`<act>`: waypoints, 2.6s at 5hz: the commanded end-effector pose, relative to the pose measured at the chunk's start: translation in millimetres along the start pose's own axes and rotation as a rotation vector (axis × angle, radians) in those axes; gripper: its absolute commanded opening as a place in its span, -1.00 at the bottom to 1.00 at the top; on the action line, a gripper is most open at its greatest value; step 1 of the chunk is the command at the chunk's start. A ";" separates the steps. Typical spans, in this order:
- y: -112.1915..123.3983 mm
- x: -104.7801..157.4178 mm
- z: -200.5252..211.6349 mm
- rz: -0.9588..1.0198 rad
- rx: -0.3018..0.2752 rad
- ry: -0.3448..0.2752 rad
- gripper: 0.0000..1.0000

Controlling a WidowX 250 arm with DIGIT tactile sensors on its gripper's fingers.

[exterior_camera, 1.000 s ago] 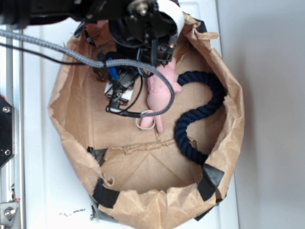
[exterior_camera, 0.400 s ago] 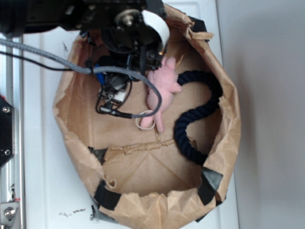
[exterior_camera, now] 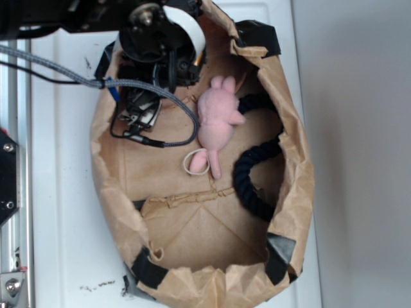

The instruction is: Grab the rock.

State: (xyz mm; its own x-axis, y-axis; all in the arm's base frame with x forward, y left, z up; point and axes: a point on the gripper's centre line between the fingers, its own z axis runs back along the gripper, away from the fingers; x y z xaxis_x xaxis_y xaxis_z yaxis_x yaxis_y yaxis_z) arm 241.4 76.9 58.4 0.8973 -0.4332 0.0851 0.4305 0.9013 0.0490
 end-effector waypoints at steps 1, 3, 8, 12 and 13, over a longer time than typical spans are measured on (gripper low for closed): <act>2.2 9.3 9.1 0.023 0.001 -0.017 1.00; 0.7 6.3 12.6 0.073 -0.062 -0.004 1.00; 3.0 7.0 -30.6 0.147 -0.092 -0.059 1.00; 0.8 12.9 -15.0 0.125 -0.141 -0.088 -1.00; -0.7 13.4 0.2 0.135 -0.167 -0.072 -1.00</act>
State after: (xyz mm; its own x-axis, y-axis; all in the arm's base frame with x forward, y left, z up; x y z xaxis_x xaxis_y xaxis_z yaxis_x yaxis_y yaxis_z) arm 242.7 61.9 40.9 0.9452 -0.3140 0.0894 0.3256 0.9273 -0.1845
